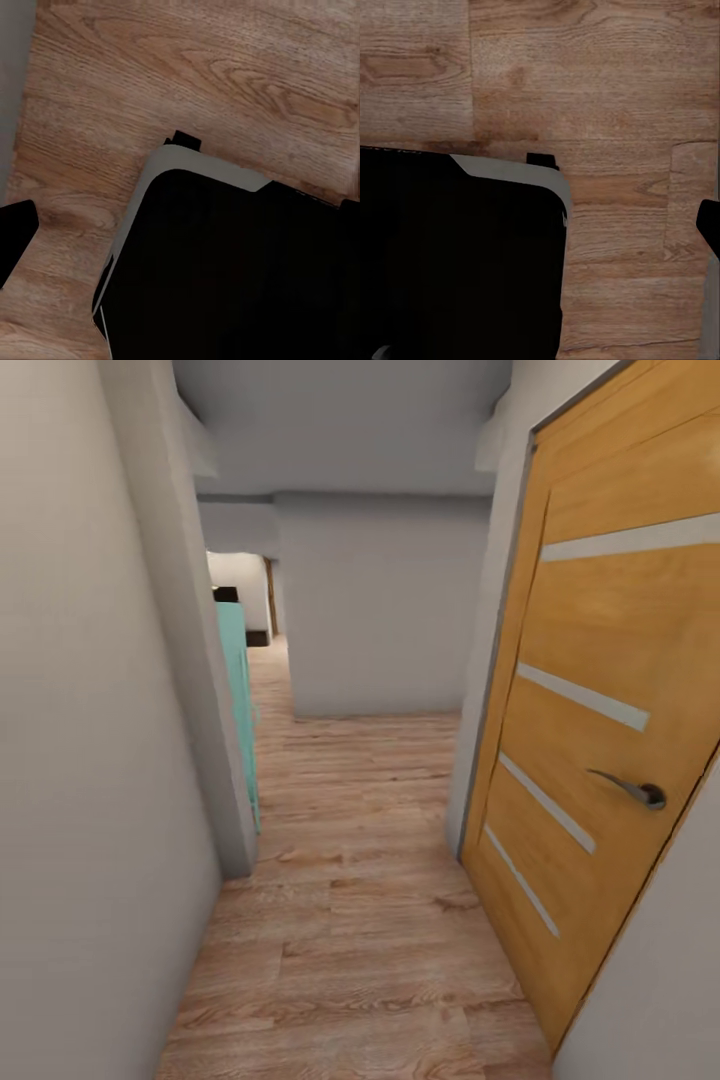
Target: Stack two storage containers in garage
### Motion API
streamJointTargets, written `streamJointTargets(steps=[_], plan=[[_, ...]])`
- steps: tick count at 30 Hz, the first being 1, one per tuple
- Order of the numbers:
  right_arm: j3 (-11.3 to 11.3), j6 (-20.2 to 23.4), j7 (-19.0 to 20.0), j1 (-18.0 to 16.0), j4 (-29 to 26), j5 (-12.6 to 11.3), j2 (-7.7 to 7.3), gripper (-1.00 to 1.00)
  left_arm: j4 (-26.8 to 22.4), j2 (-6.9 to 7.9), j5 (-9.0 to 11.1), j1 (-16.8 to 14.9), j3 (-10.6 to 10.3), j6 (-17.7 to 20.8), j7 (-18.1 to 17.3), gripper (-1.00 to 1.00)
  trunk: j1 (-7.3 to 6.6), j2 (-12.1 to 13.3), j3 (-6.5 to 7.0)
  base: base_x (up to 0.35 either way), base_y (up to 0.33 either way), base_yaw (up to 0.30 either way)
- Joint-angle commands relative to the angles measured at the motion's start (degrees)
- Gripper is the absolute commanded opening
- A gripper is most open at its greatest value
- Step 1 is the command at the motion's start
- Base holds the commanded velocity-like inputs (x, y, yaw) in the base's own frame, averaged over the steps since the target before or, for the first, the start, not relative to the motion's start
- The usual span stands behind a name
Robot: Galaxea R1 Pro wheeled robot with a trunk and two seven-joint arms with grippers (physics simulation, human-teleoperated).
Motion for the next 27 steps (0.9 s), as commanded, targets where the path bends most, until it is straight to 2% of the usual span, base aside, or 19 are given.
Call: streamJointTargets(steps=[1, 7, 27], plan=[[0.5, -0.4, -0.1, -0.1, 0.2, -0.6, 0.01, 1.0, 0.0, 0.01, 0.4, 0.0, -0.5, -0.1, 0.2, 1.0, 0.05, -0.1, -0.1, 0.322, 0.0, 0.3], [0.6, -0.4, 0.0, -0.1, 0.2, -0.5, -0.22, 1.0, 0.0, 0.08, 0.4, 0.0, -0.5, 0.0, 0.2, 1.0, 0.05, -0.1, -0.1, 0.322, 0.0, 0.207], [1.0, -0.4, -0.7, -0.1, 0.1, 0.1, -0.18, 1.0, 0.0, 0.06, 0.3, 0.0, -0.5, 0.2, 0.2, 1.0, 0.05, -0.1, -0.1, 0.322, 0.0, 0.006]])
